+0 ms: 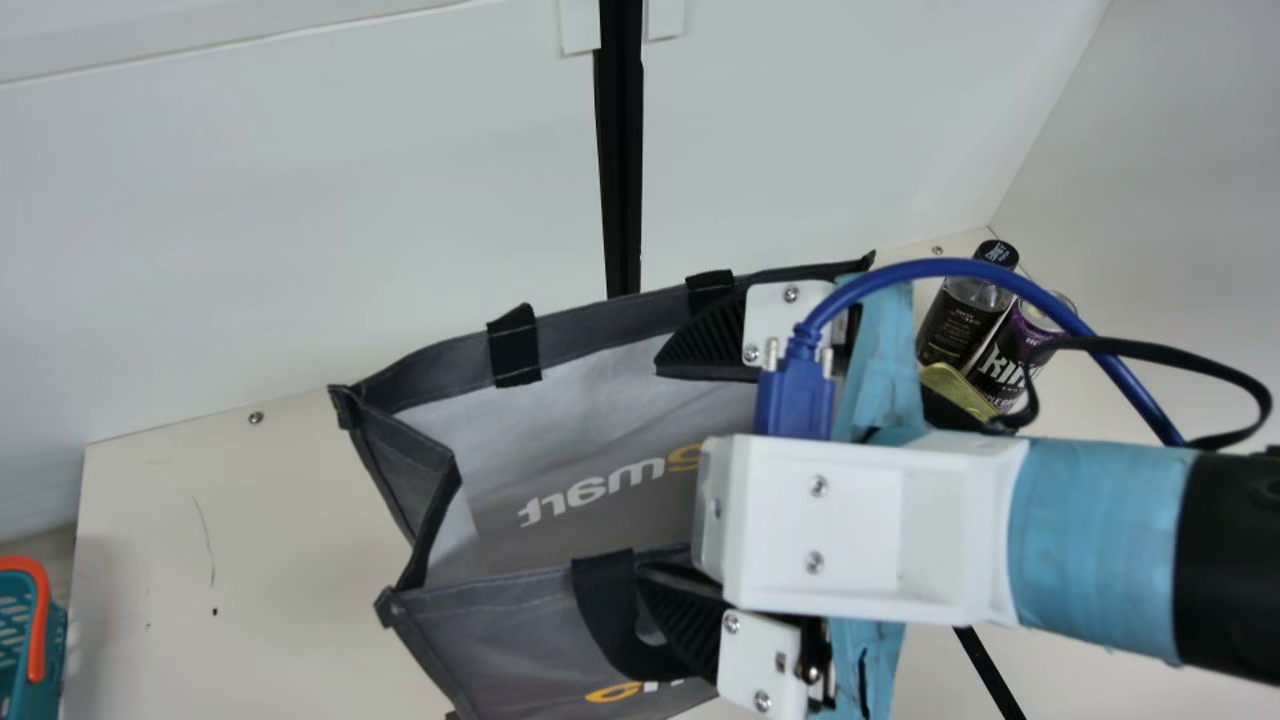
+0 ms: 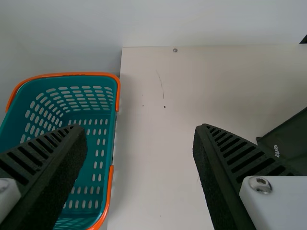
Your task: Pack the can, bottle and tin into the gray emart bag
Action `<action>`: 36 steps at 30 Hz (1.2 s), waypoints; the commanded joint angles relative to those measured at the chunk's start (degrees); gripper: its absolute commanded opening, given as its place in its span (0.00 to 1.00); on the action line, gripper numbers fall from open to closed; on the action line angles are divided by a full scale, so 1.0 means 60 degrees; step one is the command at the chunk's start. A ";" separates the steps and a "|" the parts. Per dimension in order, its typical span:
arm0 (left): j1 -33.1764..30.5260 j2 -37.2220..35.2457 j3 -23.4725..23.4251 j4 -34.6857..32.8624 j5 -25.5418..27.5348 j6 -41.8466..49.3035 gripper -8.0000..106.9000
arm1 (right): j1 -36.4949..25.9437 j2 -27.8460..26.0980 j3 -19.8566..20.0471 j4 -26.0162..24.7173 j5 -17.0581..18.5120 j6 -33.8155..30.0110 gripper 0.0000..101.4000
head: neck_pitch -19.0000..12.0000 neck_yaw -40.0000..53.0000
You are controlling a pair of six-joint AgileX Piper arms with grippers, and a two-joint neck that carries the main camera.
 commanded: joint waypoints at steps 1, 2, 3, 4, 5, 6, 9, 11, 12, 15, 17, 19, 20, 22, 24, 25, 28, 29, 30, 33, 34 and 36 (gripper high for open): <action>0.0000 0.0000 0.0000 0.0000 0.0000 0.0000 0.85 | 0.0092 -0.0063 -0.0023 -0.0101 -0.0009 0.0102 0.90 | -0.0216 -0.0023; 0.0000 0.0000 0.0000 0.0000 0.0000 0.0000 0.85 | 0.0144 -0.0103 -0.0040 -0.0151 -0.0009 0.0164 0.90 | -0.0216 -0.0023; 0.0000 0.0000 0.0000 0.0000 0.0000 0.0000 0.85 | 0.0193 -0.0142 -0.0058 -0.0204 -0.0009 0.0225 0.90 | -0.0216 -0.0023; 0.0000 0.0000 0.0000 0.0000 0.0000 0.0000 0.85 | 0.0222 -0.0179 -0.0078 -0.0241 -0.0009 0.0270 0.90 | -0.0216 -0.0023; 0.0000 0.0000 0.0000 0.0000 0.0000 0.0000 0.85 | 0.0278 -0.0213 -0.0106 -0.0306 -0.0009 0.0339 0.90 | -0.0216 -0.0023; 0.0000 0.0000 0.0000 0.0000 0.0000 0.0000 0.85 | 0.0314 -0.0247 -0.0130 -0.0353 -0.0009 0.0392 0.90 | -0.0216 -0.0023; 0.0000 0.0000 0.0000 0.0000 0.0000 0.0000 0.85 | 0.0404 -0.0344 -0.0215 -0.0500 -0.0009 0.0547 0.90 | -0.0216 -0.0023; 0.0000 0.0000 0.0000 0.0000 0.0000 0.0000 0.85 | 0.0435 -0.0407 -0.0287 -0.0587 -0.0009 0.0640 0.90 | -0.0216 -0.0023; 0.0000 0.0000 0.0000 0.0000 0.0000 0.0000 0.85 | 0.0441 -0.0433 -0.0327 -0.0620 -0.0009 0.0681 0.90 | -0.0216 -0.0023; 0.0000 0.0000 0.0000 0.0000 0.0000 0.0000 0.85 | 0.0457 -0.0510 -0.0475 -0.0753 -0.0009 0.0824 0.90 | -0.0216 -0.0023; 0.0000 0.0000 0.0000 0.0000 0.0000 0.0000 0.85 | 0.0449 -0.0561 -0.0584 -0.0868 -0.0009 0.0938 0.90 | -0.0216 -0.0023; 0.0000 0.0000 0.0000 0.0000 0.0000 0.0000 0.85 | 0.0416 -0.0603 -0.0686 -0.0964 -0.0009 0.1034 0.90 | -0.0216 -0.0023; 0.0000 0.0000 0.0000 0.0000 0.0000 0.0000 0.85 | 0.0405 -0.0625 -0.0741 -0.1032 -0.0009 0.1097 0.90 | -0.0216 -0.0023; 0.0000 0.0000 0.0000 0.0000 0.0000 0.0000 0.85 | 0.0346 -0.0660 -0.0846 -0.1133 -0.0009 0.1199 0.90 | -0.0216 -0.0023; 0.0000 0.0000 0.0000 0.0000 0.0000 0.0000 0.85 | 0.0248 -0.0679 -0.0958 -0.1235 -0.0009 0.1296 0.90 | -0.0216 -0.0023; 0.0000 0.0000 0.0000 0.0000 0.0000 0.0000 0.85 | 0.0183 -0.0685 -0.1008 -0.1275 -0.0009 0.1334 0.90 | -0.0216 -0.0023; 0.0000 0.0000 0.0000 0.0000 0.0000 0.0000 0.85 | -0.0037 -0.0681 -0.1172 -0.1419 -0.0009 0.1461 0.90 | -0.0216 -0.0023; 0.0000 0.0000 0.0000 0.0000 0.0000 0.0000 0.85 | -0.0119 -0.0675 -0.1228 -0.1459 -0.0009 0.1501 0.90 | -0.0216 -0.0023; 0.0000 0.0000 0.0000 0.0000 0.0000 0.0000 0.85 | -0.0202 -0.0664 -0.1283 -0.1499 -0.0009 0.1542 0.90 | -0.0216 -0.0023; 0.0000 0.0000 0.0000 0.0000 0.0000 0.0000 0.85 | -0.0489 -0.0625 -0.1437 -0.1618 -0.0009 0.1663 0.90 | -0.0216 -0.0023; 0.0000 0.0000 0.0000 0.0000 0.0000 0.0000 0.85 | -0.0593 -0.0610 -0.1484 -0.1651 -0.0009 0.1703 0.90 | -0.0216 -0.0023; 0.0000 0.0000 0.0000 0.0000 0.0000 0.0000 0.85 | -0.0806 -0.0578 -0.1569 -0.1712 -0.0009 0.1768 0.90 | -0.0216 -0.0023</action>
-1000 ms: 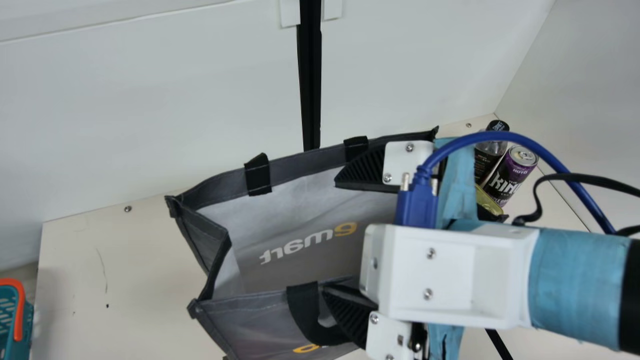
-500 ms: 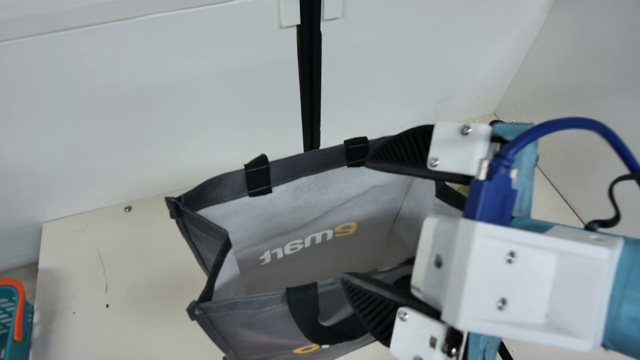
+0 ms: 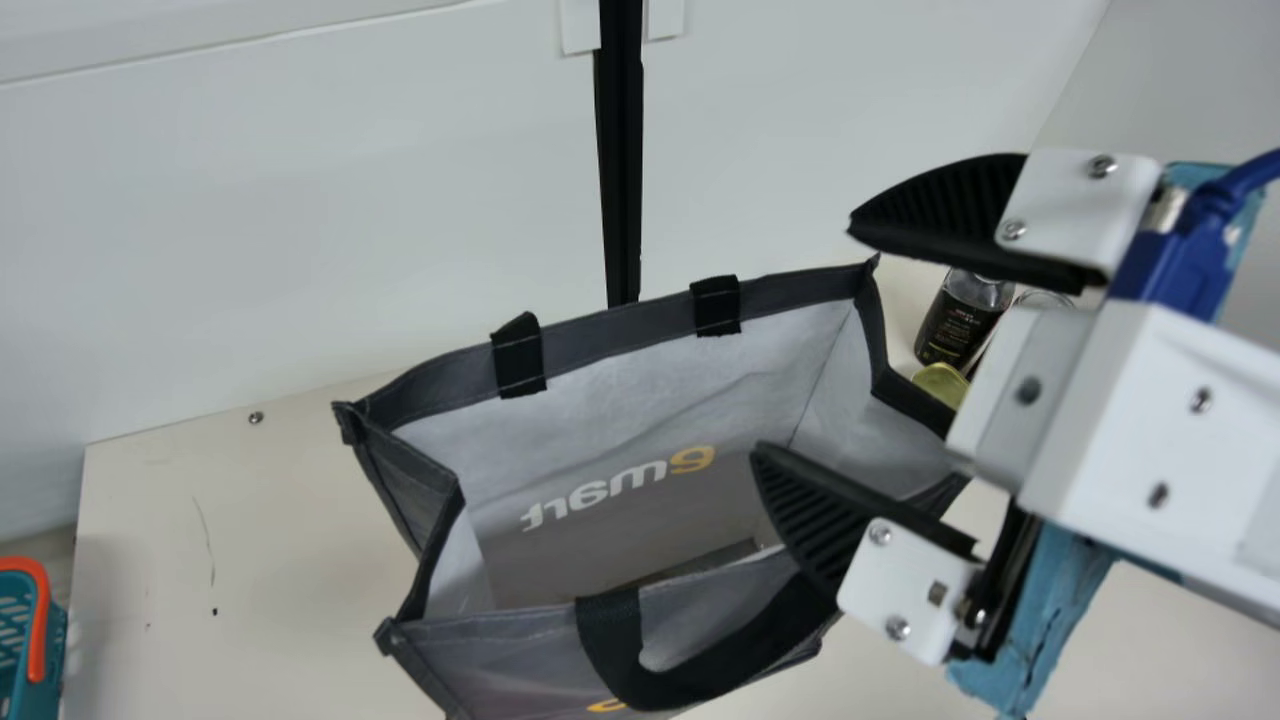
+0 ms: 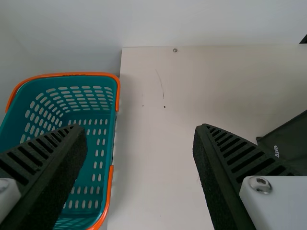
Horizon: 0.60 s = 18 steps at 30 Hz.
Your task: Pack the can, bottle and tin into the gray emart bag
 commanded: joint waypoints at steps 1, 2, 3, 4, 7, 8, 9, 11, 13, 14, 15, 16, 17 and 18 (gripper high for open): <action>0.0000 0.0000 0.0000 0.0000 0.0000 0.0000 0.85 | -0.0246 0.0030 -0.0055 0.0003 -0.0001 0.0019 0.90 | -0.0216 -0.0008; 0.0000 0.0000 0.0000 0.0000 0.0000 0.0000 0.85 | -0.0373 0.0048 -0.0088 -0.0003 -0.0001 0.0033 0.90 | -0.0216 -0.0008; 0.0000 0.0000 0.0000 0.0000 0.0000 0.0000 0.85 | -0.0511 0.0069 -0.0121 -0.0004 -0.0001 0.0049 0.90 | -0.0216 -0.0008; 0.0000 0.0000 0.0000 0.0000 0.0000 0.0000 0.85 | -0.0638 0.0093 -0.0153 -0.0017 -0.0001 0.0073 0.90 | -0.0216 -0.0008; 0.0000 0.0000 0.0000 0.0000 0.0000 0.0000 0.85 | -0.1087 0.0164 -0.0235 0.0018 -0.0001 0.0116 0.90 | -0.0216 -0.0008; 0.0000 0.0000 0.0000 0.0000 0.0000 0.0000 0.85 | -0.1228 0.0188 -0.0255 0.0014 -0.0001 0.0145 0.90 | -0.0216 -0.0008; 0.0000 0.0000 0.0000 0.0000 0.0000 0.0000 0.85 | -0.1384 0.0219 -0.0281 0.0024 -0.0001 0.0166 0.90 | -0.0216 -0.0008; 0.0000 0.0000 0.0000 0.0000 0.0000 0.0000 0.85 | -0.1719 0.0283 -0.0319 0.0093 -0.0001 0.0189 0.90 | -0.0216 -0.0008; 0.0000 0.0000 0.0000 0.0000 0.0000 0.0000 0.85 | -0.2095 0.0351 -0.0350 0.0185 -0.0001 0.0182 0.90 | -0.0216 -0.0008; 0.0000 0.0000 0.0000 0.0000 0.0000 0.0000 0.85 | -0.2254 0.0381 -0.0362 0.0213 -0.0001 0.0192 0.90 | -0.0216 -0.0008; 0.0000 0.0000 0.0000 0.0000 0.0000 0.0000 0.85 | -0.2463 0.0418 -0.0376 0.0279 -0.0001 0.0176 0.90 | -0.0216 -0.0008; 0.0000 0.0000 0.0000 0.0000 0.0000 0.0000 0.85 | -0.2660 0.0457 -0.0394 0.0338 -0.0001 0.0170 0.90 | -0.0216 -0.0008; 0.0000 0.0000 0.0000 0.0000 0.0000 0.0000 0.85 | -0.2851 0.0499 -0.0415 0.0392 -0.0001 0.0169 0.90 | -0.0216 -0.0008; 0.0000 0.0000 0.0000 0.0000 0.0000 0.0000 0.85 | -0.3048 0.0536 -0.0429 0.0444 -0.0001 0.0162 0.90 | -0.0216 -0.0008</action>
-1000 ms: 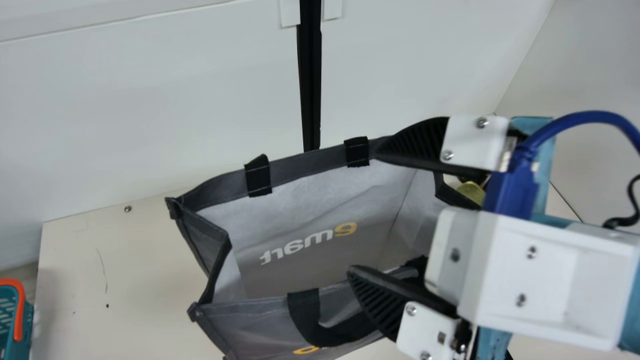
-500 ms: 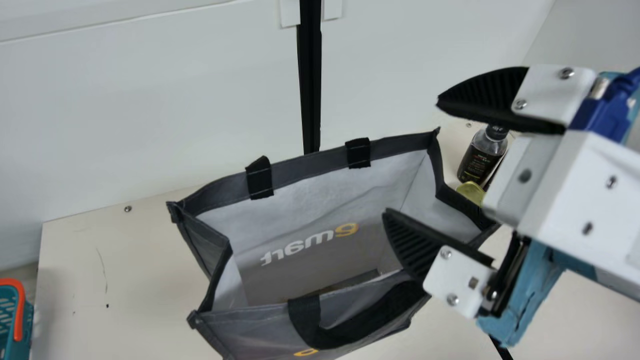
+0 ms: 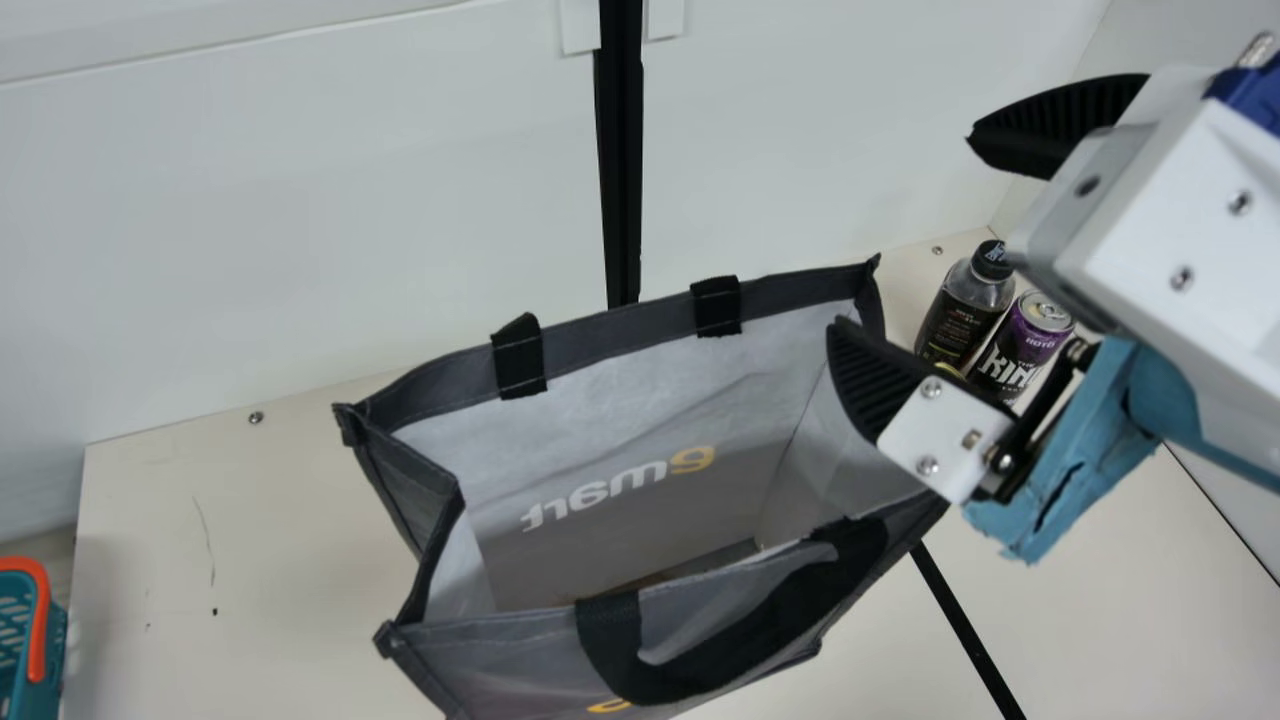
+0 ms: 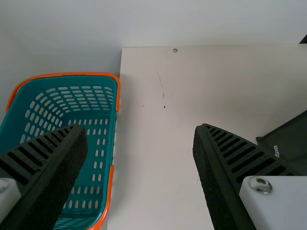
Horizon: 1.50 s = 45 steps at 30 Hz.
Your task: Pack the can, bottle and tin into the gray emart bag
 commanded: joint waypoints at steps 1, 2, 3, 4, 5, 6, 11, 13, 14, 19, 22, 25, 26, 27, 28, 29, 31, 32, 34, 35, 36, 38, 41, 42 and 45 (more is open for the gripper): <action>0.0000 0.0000 0.0000 0.0000 0.0000 0.0000 0.85 | -0.0580 0.0062 -0.0028 0.0129 0.0001 -0.0046 0.90 | -0.0216 -0.0008; 0.0000 0.0000 0.0000 0.0000 0.0000 0.0000 0.85 | -0.0783 0.0107 -0.0050 0.0203 0.0001 -0.0060 0.90 | -0.0216 -0.0008; 0.0000 0.0000 0.0000 0.0000 0.0000 0.0000 0.85 | -0.0988 0.0151 -0.0070 0.0278 0.0001 -0.0081 0.90 | -0.0216 -0.0008; 0.0000 0.0000 0.0000 0.0000 0.0000 0.0000 0.85 | -0.1196 0.0197 -0.0094 0.0365 0.0001 -0.0111 0.90 | -0.0216 -0.0008; 0.0000 0.0000 0.0000 0.0000 0.0000 0.0000 0.85 | -0.1405 0.0240 -0.0112 0.0459 0.0001 -0.0142 0.90 | -0.0216 -0.0008; 0.0000 0.0000 0.0000 0.0000 0.0000 0.0000 0.85 | -0.1578 0.0278 -0.0128 0.0522 0.0001 -0.0154 0.90 | -0.0216 -0.0008; 0.0000 0.0000 0.0000 0.0000 0.0000 0.0000 0.85 | -0.2523 0.0486 -0.0193 0.0929 0.0001 -0.0318 0.90 | -0.0216 -0.0008; 0.0000 0.0000 0.0000 0.0000 0.0000 0.0000 0.85 | -0.2868 0.0557 -0.0196 0.1060 0.0001 -0.0378 0.90 | -0.0216 -0.0008; 0.0000 0.0000 0.0000 0.0000 0.0000 0.0000 0.85 | -0.3046 0.0591 -0.0195 0.1131 0.0001 -0.0414 0.90 | -0.0216 -0.0008; 0.0000 0.0000 0.0000 0.0000 0.0000 0.0000 0.85 | -0.3823 0.0726 -0.0114 0.1410 0.0001 -0.0569 0.90 | -0.0216 -0.0008; 0.0000 0.0000 0.0000 0.0000 0.0000 0.0000 0.85 | -0.4213 0.0776 -0.0009 0.1515 0.0001 -0.0621 0.90 | -0.0216 -0.0008; 0.0000 0.0000 0.0000 0.0000 0.0000 0.0000 0.85 | -0.4544 0.0813 0.0136 0.1580 0.0001 -0.0622 0.90 | -0.0216 -0.0008; 0.0000 0.0000 0.0000 0.0000 0.0000 0.0000 0.85 | -0.4647 0.0821 0.0191 0.1600 0.0001 -0.0623 0.90 | -0.0216 -0.0008; 0.0000 0.0000 0.0000 0.0000 0.0000 0.0000 0.85 | -0.4740 0.0827 0.0252 0.1612 0.0001 -0.0612 0.90 | -0.0216 -0.0008; 0.0000 0.0000 0.0000 0.0000 0.0000 0.0000 0.85 | -0.4815 0.0829 0.0318 0.1615 0.0001 -0.0589 0.90 | -0.0216 -0.0008; 0.0000 0.0000 0.0000 0.0000 0.0000 0.0000 0.85 | -0.4892 0.0834 0.0380 0.1617 0.0001 -0.0570 0.90 | -0.0216 -0.0008; 0.0000 0.0000 0.0000 0.0000 0.0000 0.0000 0.85 | -0.5011 0.0839 0.0506 0.1579 0.0001 -0.0505 0.90 | -0.0216 -0.0008; 0.0000 0.0000 0.0000 0.0000 0.0000 0.0000 0.85 | -0.5066 0.0840 0.0571 0.1557 0.0001 -0.0467 0.90 | -0.0216 -0.0008; 0.0000 0.0000 0.0000 0.0000 0.0000 0.0000 0.85 | -0.5150 0.0841 0.0698 0.1486 0.0001 -0.0377 0.90 | -0.0216 -0.0008; 0.0000 0.0000 0.0000 0.0000 0.0000 0.0000 0.85 | -0.5190 0.0839 0.0760 0.1449 0.0001 -0.0338 0.90 | -0.0216 -0.0008; 0.0000 0.0000 0.0000 0.0000 0.0000 0.0000 0.85 | -0.5227 0.0835 0.0824 0.1407 0.0001 -0.0298 0.90 | -0.0216 -0.0008; 0.0000 0.0000 0.0000 0.0000 0.0000 0.0000 0.85 | -0.5299 0.0827 0.0944 0.1329 0.0001 -0.0229 0.90 | -0.0216 -0.0008; 0.0000 0.0000 0.0000 0.0000 0.0000 0.0000 0.85 | -0.5398 0.0810 0.1131 0.1204 0.0001 -0.0130 0.90 | -0.0216 -0.0008; 0.0000 0.0000 0.0000 0.0000 0.0000 0.0000 0.85 | -0.5424 0.0801 0.1200 0.1151 0.0001 -0.0093 0.90 | -0.0216 -0.0008; 0.0000 0.0000 0.0000 0.0000 0.0000 0.0000 0.85 | -0.5490 0.0773 0.1419 0.0982 0.0001 0.0012 0.90 | -0.0216 -0.0008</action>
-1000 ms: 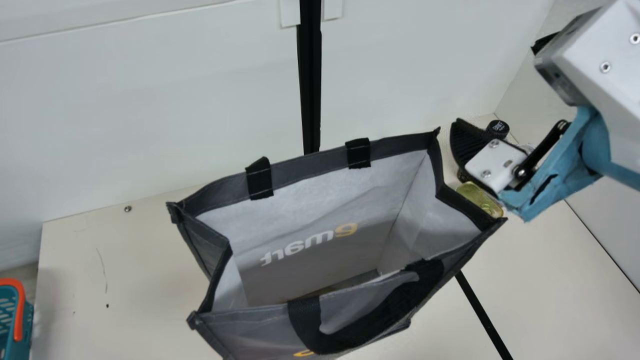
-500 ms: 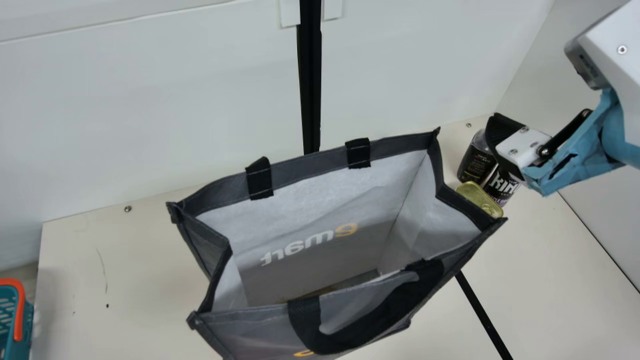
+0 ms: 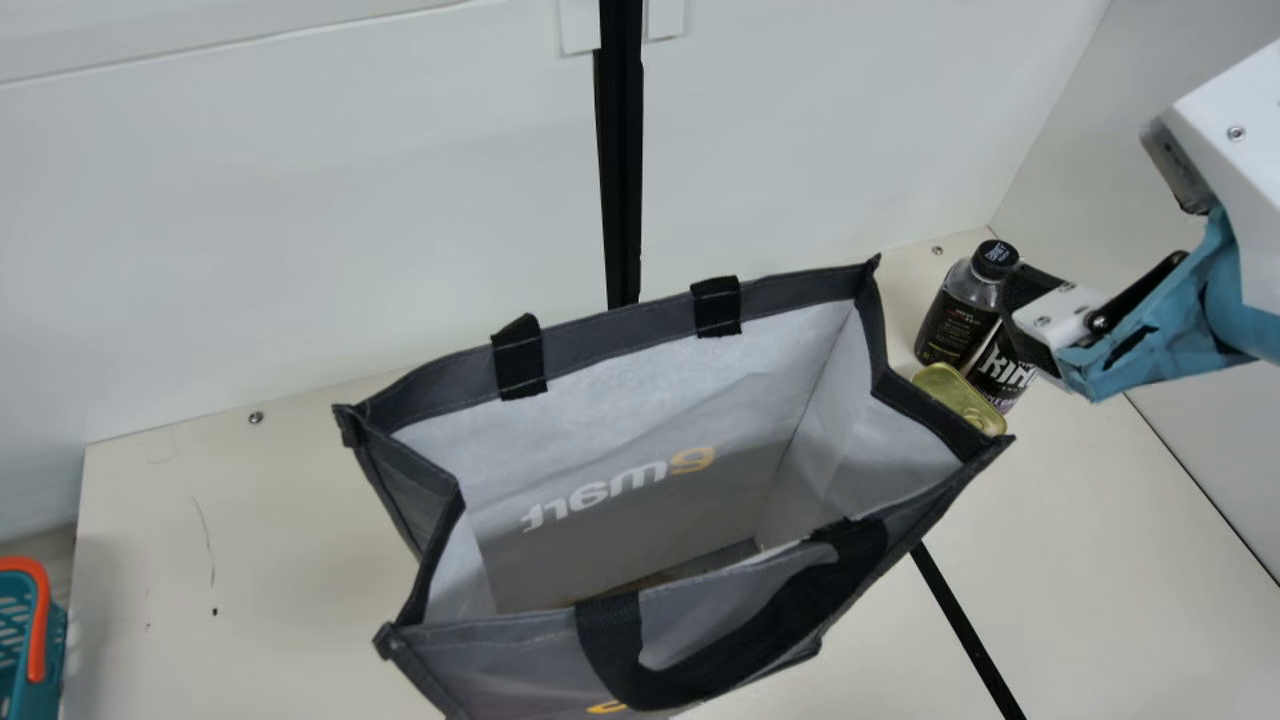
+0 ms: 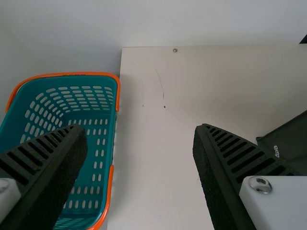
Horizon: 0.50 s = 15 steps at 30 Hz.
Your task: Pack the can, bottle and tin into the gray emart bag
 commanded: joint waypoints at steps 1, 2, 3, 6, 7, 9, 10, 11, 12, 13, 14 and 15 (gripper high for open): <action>0.0000 0.0000 0.0000 0.0000 0.0000 0.0000 0.85 | -0.0037 -0.0017 0.0157 -0.0100 0.0007 0.0062 0.90 | -0.0216 -0.0008; 0.0000 0.0000 0.0000 0.0000 0.0000 0.0000 0.85 | -0.0051 -0.0028 0.0231 -0.0155 0.0007 0.0095 0.90 | -0.0216 -0.0008; 0.0000 0.0000 0.0000 0.0000 0.0000 0.0000 0.85 | -0.0068 -0.0043 0.0304 -0.0209 0.0007 0.0120 0.90 | -0.0216 -0.0008; 0.0000 0.0000 0.0000 0.0000 0.0000 0.0000 0.85 | -0.0135 -0.0091 0.0509 -0.0349 0.0007 0.0152 0.90 | -0.0216 -0.0008; 0.0000 0.0000 0.0000 0.0000 0.0000 0.0000 0.85 | -0.0155 -0.0107 0.0575 -0.0392 0.0007 0.0167 0.90 | -0.0216 -0.0008; 0.0000 0.0000 0.0000 0.0000 0.0000 0.0000 0.85 | -0.0188 -0.0128 0.0683 -0.0477 0.0007 0.0202 0.90 | -0.0216 -0.0008; 0.0000 0.0000 0.0000 0.0000 0.0000 0.0000 0.85 | -0.0208 -0.0140 0.0732 -0.0514 0.0007 0.0214 0.90 | -0.0216 -0.0008; 0.0000 0.0000 0.0000 0.0000 0.0000 0.0000 0.85 | -0.0230 -0.0150 0.0776 -0.0544 0.0007 0.0224 0.90 | -0.0216 -0.0008; 0.0000 0.0000 0.0000 0.0000 0.0000 0.0000 0.85 | -0.0262 -0.0165 0.0821 -0.0563 0.0007 0.0222 0.90 | -0.0216 -0.0008; 0.0000 0.0000 0.0000 0.0000 0.0000 0.0000 0.85 | -0.0281 -0.0181 0.0863 -0.0589 0.0007 0.0229 0.90 | -0.0216 -0.0008; 0.0000 0.0000 0.0000 0.0000 0.0000 0.0000 0.85 | -0.0304 -0.0194 0.0901 -0.0608 0.0007 0.0232 0.90 | -0.0216 -0.0008; 0.0000 0.0000 0.0000 0.0000 0.0000 0.0000 0.85 | -0.0313 -0.0199 0.0928 -0.0635 0.0007 0.0248 0.90 | -0.0216 -0.0008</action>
